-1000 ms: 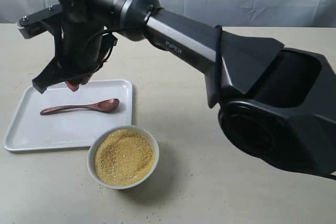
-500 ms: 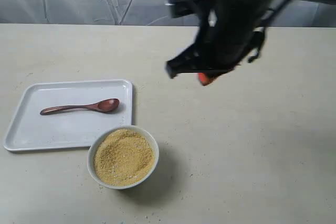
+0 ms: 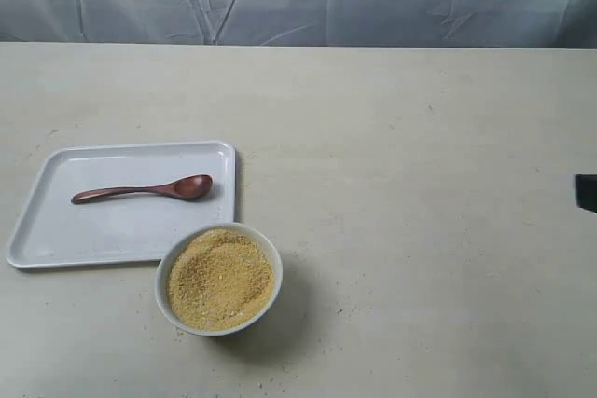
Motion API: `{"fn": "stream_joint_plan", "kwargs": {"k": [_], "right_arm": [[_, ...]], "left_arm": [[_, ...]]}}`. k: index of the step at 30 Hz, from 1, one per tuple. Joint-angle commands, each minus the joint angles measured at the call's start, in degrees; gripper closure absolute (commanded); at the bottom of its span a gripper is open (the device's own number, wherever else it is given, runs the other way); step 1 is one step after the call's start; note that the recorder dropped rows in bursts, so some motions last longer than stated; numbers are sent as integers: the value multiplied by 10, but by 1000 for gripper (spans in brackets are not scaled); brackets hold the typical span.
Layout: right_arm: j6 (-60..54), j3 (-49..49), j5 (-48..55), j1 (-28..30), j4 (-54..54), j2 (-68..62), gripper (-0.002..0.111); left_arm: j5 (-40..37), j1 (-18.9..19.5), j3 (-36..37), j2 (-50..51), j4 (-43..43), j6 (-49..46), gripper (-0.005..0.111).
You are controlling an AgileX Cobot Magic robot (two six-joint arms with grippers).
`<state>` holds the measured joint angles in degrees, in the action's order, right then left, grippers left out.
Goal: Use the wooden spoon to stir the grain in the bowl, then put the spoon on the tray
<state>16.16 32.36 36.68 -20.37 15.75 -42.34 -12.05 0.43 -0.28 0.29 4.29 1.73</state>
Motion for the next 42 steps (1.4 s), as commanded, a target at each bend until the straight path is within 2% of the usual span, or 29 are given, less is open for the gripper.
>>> {"fn": "stream_joint_plan", "kwargs": {"k": [1, 8, 22, 30, 42], "right_arm": [[35, -47, -16, 3, 35, 148, 109], [55, -112, -111, 3, 52, 297, 109], [55, -127, -98, 6, 32, 328, 109], [55, -127, -105, 138, 22, 341, 109], [55, -132, -111, 152, 17, 341, 109]], "left_arm": [[3, 0, 3, -3, -2, 2, 106], [3, 0, 3, -3, -2, 2, 106], [3, 0, 3, -3, -2, 2, 106], [3, 0, 3, -3, -2, 2, 106], [3, 0, 3, -3, -2, 2, 106]]}}
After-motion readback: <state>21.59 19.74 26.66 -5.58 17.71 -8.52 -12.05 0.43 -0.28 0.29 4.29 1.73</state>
